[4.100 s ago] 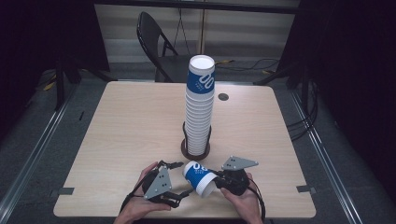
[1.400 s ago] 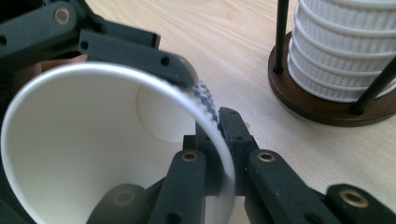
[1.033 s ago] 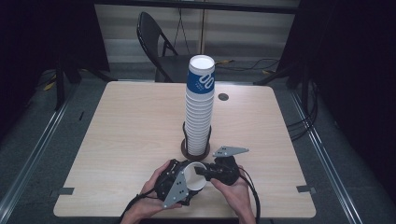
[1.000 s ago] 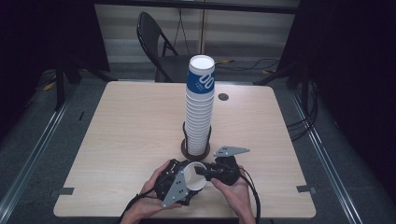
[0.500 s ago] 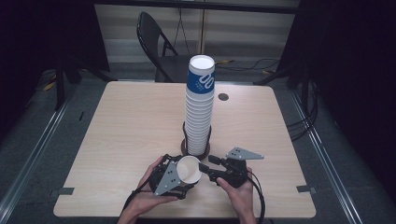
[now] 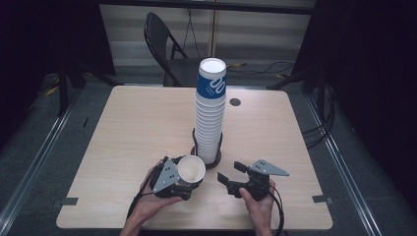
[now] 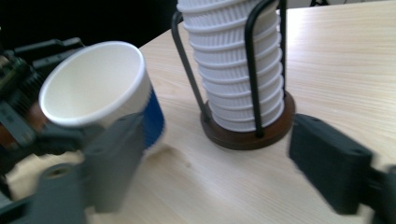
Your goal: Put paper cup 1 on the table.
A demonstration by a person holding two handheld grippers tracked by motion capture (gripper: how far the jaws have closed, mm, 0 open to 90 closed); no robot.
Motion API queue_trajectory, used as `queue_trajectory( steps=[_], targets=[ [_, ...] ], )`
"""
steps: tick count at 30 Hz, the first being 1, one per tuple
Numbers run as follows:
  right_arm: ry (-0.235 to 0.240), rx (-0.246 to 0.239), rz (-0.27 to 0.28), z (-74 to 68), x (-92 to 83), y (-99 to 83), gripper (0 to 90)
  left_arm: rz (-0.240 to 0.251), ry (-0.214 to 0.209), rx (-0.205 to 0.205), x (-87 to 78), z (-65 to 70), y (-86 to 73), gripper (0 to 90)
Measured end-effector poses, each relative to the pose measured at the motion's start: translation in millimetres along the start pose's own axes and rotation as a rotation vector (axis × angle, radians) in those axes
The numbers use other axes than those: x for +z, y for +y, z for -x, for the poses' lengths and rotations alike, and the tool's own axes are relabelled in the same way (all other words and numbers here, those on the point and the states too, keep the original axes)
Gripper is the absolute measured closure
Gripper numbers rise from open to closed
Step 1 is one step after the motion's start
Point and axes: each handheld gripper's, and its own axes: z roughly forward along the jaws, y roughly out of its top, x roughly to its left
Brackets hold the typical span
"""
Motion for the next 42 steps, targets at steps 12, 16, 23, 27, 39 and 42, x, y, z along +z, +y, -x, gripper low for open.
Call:
queue_trajectory(
  steps=[12, 16, 23, 27, 39, 42],
  targets=[
    [-0.155, -0.082, 0.047, 9.0, -9.1, -20.4, 13.7, 0.086, 0.081, -0.149, -25.1, -35.3, 2.8, 16.7],
    [-0.199, -0.060, 0.032, 13.8, -8.7, -27.2, 13.7, 0.110, 0.094, -0.181, -28.7, -44.5, 1.2, 16.7],
    [-0.247, -0.056, 0.078, 17.8, -8.6, -33.6, 13.7, 0.145, 0.133, -0.247, -31.0, -61.5, -3.9, 16.7],
    [-0.274, -0.057, 0.109, 17.7, -9.3, -35.7, 13.7, 0.153, 0.169, -0.276, -32.8, -72.9, -4.1, 16.7],
    [-0.285, -0.080, 0.120, 18.4, -10.2, -39.9, 13.6, 0.137, 0.256, -0.311, -25.5, -106.9, -1.7, 16.7],
    [-0.288, -0.080, 0.126, 18.2, -10.8, -40.2, 13.7, 0.139, 0.268, -0.332, -21.9, -116.2, -4.4, 16.6]
  ],
)
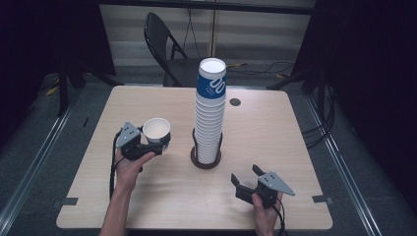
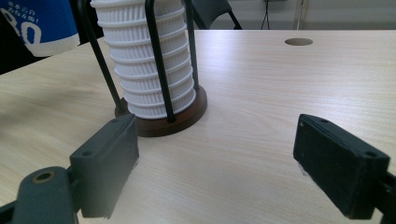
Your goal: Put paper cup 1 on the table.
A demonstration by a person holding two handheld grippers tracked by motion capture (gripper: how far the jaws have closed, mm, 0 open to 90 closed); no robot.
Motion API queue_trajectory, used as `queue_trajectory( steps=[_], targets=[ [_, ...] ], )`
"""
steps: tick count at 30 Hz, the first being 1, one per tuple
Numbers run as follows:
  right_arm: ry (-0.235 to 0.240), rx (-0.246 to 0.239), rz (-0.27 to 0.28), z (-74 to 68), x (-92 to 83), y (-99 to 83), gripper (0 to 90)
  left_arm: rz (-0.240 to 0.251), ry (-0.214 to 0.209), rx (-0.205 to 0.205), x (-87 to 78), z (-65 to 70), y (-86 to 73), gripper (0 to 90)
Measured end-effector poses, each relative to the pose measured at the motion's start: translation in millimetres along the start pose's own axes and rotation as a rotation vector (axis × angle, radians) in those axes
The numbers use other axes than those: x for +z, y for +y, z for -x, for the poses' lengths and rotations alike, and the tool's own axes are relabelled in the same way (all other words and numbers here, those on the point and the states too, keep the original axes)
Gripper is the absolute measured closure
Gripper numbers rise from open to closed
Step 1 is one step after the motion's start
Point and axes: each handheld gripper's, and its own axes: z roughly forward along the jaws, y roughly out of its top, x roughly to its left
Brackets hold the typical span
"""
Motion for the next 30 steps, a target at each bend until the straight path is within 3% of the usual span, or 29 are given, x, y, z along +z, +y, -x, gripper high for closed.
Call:
queue_trajectory(
  steps=[1, 3, 7, 10, 13, 18, 22, 24, 30],
  targets=[
    [0.002, -0.002, -0.002, 0.0, 0.0, 0.0, 13.7, 0.004, -0.003, -0.019, 2.4, -1.9, -1.9, 16.5],
    [0.000, 0.006, -0.004, 0.5, 0.5, 0.1, 13.7, -0.020, 0.021, 0.002, 8.2, -6.0, -6.4, 16.3],
    [-0.002, 0.004, 0.000, 0.4, 0.0, -0.1, 13.7, -0.057, 0.024, -0.016, 19.1, -14.0, -16.9, 16.2],
    [0.000, -0.005, -0.005, -0.2, 0.4, 0.0, 13.8, -0.095, 0.033, 0.013, 25.6, -13.9, -22.2, 16.0],
    [0.001, -0.014, -0.004, -1.0, 0.5, -0.1, 13.8, -0.083, 0.032, 0.043, 30.5, -15.3, -24.8, 16.0],
    [0.006, -0.013, -0.002, -0.8, 0.4, -0.2, 13.8, -0.115, 0.040, 0.009, 39.9, -22.8, -30.9, 15.9],
    [0.012, -0.022, -0.012, -1.4, 0.8, 0.1, 13.9, -0.145, 0.048, 0.015, 45.5, -26.2, -34.4, 15.9],
    [0.013, -0.025, -0.013, -1.8, 1.3, 0.1, 13.9, -0.153, 0.066, 0.001, 46.7, -28.3, -37.0, 15.9],
    [0.017, -0.026, -0.012, -1.7, 1.2, 0.1, 13.9, -0.160, 0.063, -0.016, 46.0, -30.5, -40.8, 15.5]
  ],
)
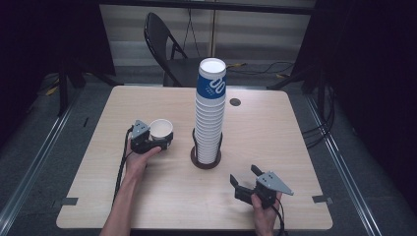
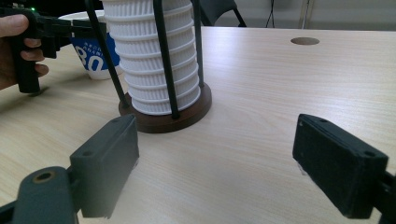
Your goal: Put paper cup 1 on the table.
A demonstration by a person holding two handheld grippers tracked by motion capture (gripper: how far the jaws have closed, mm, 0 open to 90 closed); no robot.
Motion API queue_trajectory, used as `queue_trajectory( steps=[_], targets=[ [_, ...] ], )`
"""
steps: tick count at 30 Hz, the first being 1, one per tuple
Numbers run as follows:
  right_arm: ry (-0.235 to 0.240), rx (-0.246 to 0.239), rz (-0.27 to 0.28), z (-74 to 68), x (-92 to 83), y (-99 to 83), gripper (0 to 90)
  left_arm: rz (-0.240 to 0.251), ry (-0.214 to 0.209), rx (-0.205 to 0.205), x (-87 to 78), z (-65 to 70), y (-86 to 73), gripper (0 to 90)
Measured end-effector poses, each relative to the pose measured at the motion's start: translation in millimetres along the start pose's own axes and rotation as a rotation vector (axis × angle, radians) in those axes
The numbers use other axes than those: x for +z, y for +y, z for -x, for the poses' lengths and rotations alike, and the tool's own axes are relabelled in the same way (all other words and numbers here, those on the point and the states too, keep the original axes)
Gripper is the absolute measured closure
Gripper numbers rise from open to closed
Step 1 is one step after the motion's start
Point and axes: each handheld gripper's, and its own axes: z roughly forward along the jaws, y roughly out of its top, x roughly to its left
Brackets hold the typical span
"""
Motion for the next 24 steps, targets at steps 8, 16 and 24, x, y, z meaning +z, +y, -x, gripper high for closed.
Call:
queue_trajectory(
  steps=[8, 16, 24],
  targets=[
    [0.000, -0.003, -0.002, -0.1, 0.2, 0.1, 13.9, -0.095, 0.002, 0.000, -0.8, 2.9, -4.6, 15.6],
    [0.001, -0.005, -0.008, 0.0, 0.4, 0.3, 14.0, -0.130, 0.018, -0.010, -6.7, 1.5, -6.3, 15.6],
    [0.001, -0.006, -0.007, -0.1, 0.3, 0.2, 14.0, -0.114, 0.022, 0.003, -20.5, 5.5, -7.7, 15.6]
  ],
)
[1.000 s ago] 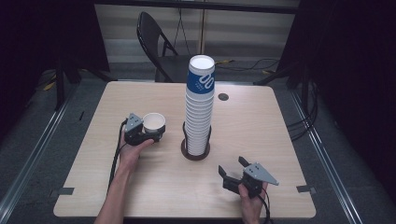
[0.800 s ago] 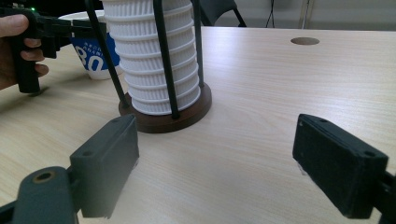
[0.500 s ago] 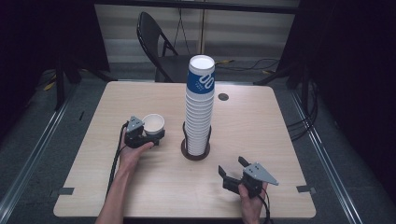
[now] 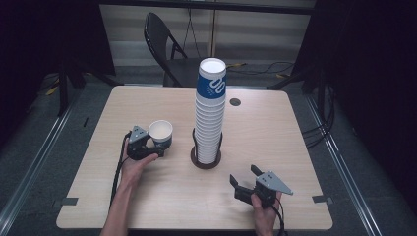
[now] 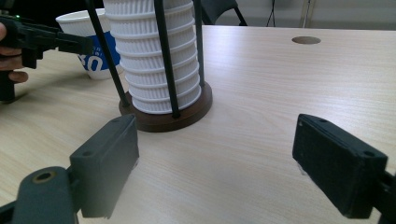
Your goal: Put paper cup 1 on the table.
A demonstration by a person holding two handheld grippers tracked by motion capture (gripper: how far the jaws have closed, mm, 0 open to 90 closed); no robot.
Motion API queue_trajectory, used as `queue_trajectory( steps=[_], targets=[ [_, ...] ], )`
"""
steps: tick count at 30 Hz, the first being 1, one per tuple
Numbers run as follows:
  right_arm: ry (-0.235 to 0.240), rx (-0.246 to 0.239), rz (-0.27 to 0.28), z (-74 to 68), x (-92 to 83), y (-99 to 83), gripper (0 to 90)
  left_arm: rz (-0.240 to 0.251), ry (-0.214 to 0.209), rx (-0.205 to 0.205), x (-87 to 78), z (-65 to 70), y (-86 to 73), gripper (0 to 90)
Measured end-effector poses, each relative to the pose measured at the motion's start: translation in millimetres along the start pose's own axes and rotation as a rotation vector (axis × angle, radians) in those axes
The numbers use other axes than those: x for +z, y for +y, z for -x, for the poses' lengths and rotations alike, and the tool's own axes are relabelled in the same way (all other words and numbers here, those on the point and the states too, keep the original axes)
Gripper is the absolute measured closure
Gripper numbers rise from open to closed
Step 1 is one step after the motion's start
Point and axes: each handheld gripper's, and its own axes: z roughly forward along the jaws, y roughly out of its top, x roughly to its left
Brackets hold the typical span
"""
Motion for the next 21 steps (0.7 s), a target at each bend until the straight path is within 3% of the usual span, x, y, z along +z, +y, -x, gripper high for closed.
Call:
queue_trajectory(
  steps=[5, 10, 15, 21],
  targets=[
    [0.002, 0.000, 0.000, 0.1, 0.0, 0.0, 14.0, 0.044, 0.026, -0.006, -13.6, 0.0, 0.1, 15.6],
    [0.004, 0.001, 0.004, 0.2, 0.1, -0.1, 13.9, 0.088, 0.025, 0.000, -30.4, 5.0, 5.4, 15.6],
    [0.004, 0.002, 0.007, -0.1, -0.3, -0.2, 14.0, 0.108, 0.016, -0.021, -44.0, 8.7, 12.0, 15.5],
    [0.006, -0.005, -0.001, 0.0, -0.1, -0.1, 14.0, 0.131, -0.008, 0.009, -56.6, 21.4, 25.2, 15.5]
  ],
)
